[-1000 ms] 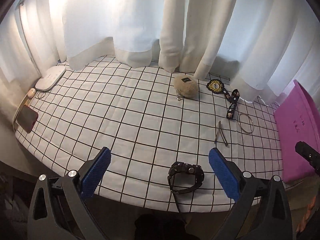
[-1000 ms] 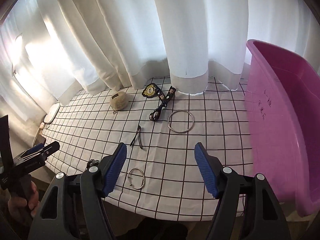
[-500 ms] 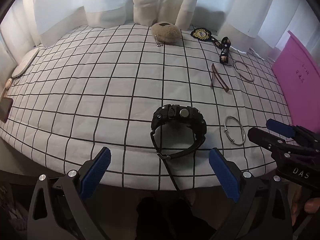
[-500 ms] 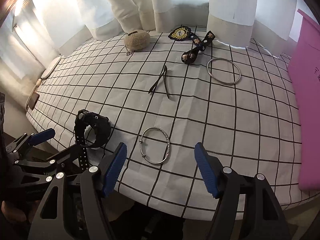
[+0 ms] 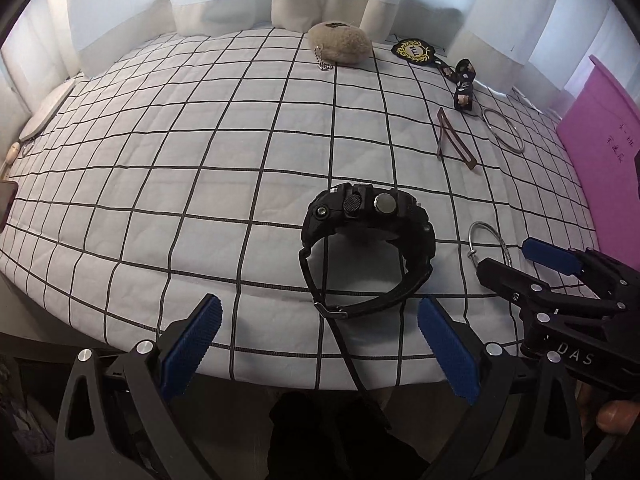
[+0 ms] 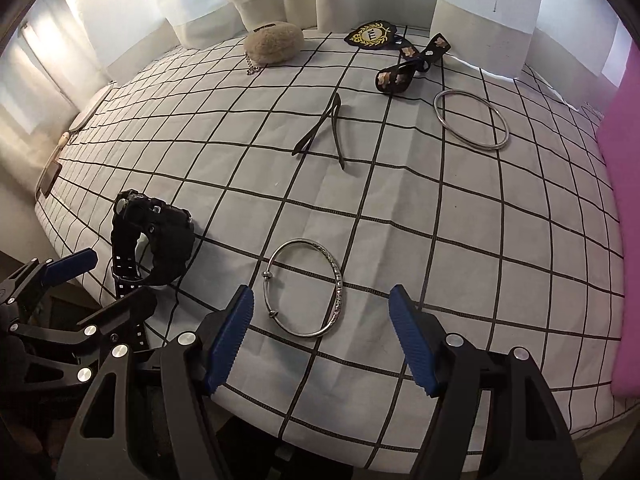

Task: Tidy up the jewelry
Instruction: 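Grasp the black watch with the left tool while the right tool grasps the silver bangle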

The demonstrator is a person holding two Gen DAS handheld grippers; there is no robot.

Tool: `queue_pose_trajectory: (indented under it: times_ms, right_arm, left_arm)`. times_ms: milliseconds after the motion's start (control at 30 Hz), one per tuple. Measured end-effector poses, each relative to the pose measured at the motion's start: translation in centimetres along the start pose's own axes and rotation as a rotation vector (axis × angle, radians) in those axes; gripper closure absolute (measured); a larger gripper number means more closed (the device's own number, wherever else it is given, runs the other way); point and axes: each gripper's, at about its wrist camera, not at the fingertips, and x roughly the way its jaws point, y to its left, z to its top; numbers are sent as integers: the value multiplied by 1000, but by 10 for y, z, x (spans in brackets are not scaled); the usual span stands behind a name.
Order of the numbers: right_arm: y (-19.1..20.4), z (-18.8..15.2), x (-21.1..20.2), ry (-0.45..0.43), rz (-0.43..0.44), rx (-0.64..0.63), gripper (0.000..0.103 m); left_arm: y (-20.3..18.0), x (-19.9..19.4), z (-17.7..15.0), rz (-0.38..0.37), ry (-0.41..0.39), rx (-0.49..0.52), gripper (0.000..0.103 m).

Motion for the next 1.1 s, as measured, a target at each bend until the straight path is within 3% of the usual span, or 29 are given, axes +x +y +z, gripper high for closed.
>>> queue_pose_trajectory:
  times_ms: [400,600,867,1033,1100]
  right_arm:
    - [6,2,6,-16,-95,-97,35]
    - [-3,6,10,-9,-85,-112,23]
    - [-3,5,10,-13,-81,-118,23]
    - [-3,5,7,-15,-76,-116,28]
    - [-3,4,4,-24,-75,-117,45]
  left_arm:
    - [-4,17,2,24,6,-4,6]
    - [-10,21,2,66,-19,59,5]
    - [-8,21,1,61,-50,75,5]
    - [-8,21,2,60,-39,75,6]
    - [-9,20,1,60,-39,78,8]
